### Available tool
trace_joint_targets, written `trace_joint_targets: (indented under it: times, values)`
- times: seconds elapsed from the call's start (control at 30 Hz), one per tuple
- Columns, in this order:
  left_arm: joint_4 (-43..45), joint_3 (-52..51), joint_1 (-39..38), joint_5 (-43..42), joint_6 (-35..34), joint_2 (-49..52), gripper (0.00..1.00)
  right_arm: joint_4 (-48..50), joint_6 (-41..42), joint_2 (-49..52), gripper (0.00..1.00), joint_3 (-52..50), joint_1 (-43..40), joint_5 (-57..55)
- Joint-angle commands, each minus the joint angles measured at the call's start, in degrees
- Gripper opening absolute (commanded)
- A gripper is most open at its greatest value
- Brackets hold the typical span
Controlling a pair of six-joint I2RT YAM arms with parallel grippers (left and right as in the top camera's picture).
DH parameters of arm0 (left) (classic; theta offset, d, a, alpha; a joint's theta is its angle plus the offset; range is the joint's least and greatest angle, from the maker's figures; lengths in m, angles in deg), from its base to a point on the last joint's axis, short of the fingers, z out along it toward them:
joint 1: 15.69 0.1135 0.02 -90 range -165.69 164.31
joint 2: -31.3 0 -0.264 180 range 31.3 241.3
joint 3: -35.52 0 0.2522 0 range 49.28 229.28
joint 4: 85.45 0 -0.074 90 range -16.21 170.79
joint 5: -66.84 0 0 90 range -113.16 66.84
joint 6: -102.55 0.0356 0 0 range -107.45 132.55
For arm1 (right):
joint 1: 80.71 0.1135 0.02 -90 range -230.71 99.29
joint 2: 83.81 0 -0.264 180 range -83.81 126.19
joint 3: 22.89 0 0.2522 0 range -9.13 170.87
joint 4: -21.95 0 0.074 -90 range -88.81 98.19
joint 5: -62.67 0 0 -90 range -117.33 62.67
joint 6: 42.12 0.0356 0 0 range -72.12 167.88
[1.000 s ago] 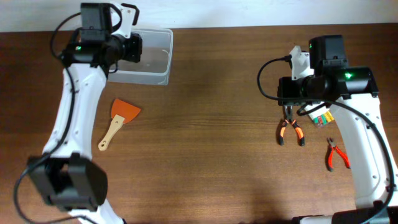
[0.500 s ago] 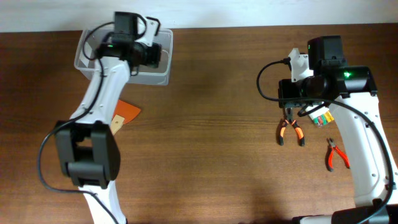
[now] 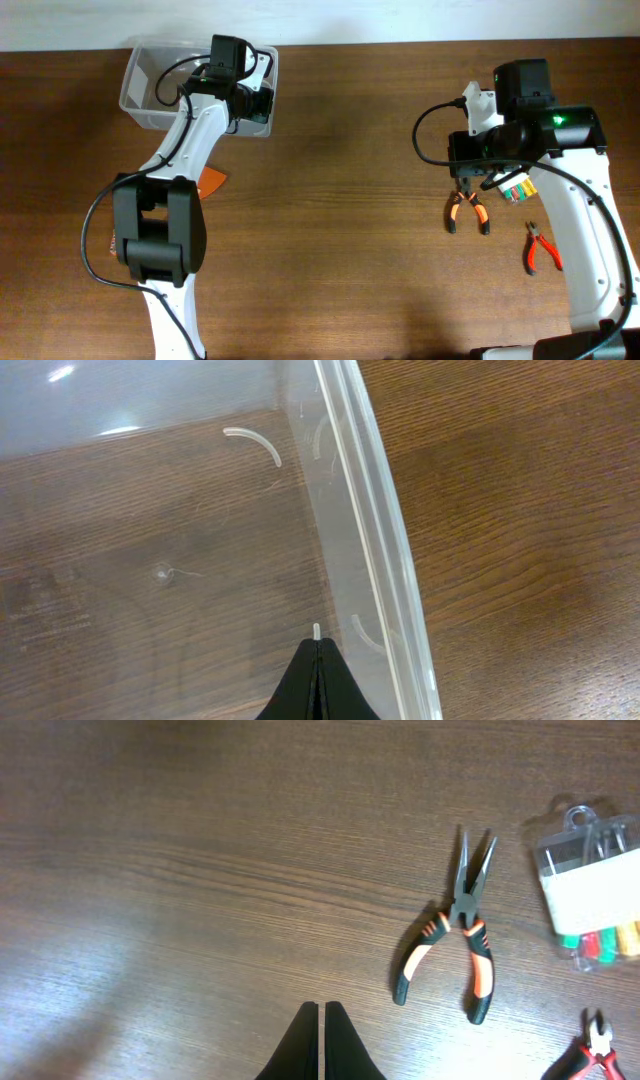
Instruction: Pack container
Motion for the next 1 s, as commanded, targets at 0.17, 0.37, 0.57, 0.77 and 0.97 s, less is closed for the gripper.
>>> trace_joint_targets:
  times: [0.17, 0.37, 0.57, 0.77, 0.97]
  values:
    - [-0.44, 2.58, -4.76, 0.24, -0.59, 0.79, 0.02, 0.26, -0.79, 0.28, 0.04, 1.29, 0.00, -1.16]
    - [-0.48, 3.32, -9.55, 0.26, -0.63, 0.79, 0.02, 0.24, -0.79, 0.28, 0.04, 1.29, -0.02, -1.18]
    - [-0.48, 3.32, -13.16, 0.22, -3.06, 0.79, 0.02, 0.24, -0.81, 0.28, 0.04, 1.29, -0.02, -1.20]
    - [-0.46, 3.32, -15.13, -0.76, -4.31, 0.79, 0.02, 0.20, -0.79, 0.28, 0.04, 1.29, -0.02, -1.22]
    - [0.07, 3.32, -17.99, -1.14, -5.14, 0.79, 0.02, 0.20, -0.79, 0.28, 0.04, 1.29, -0.02, -1.22]
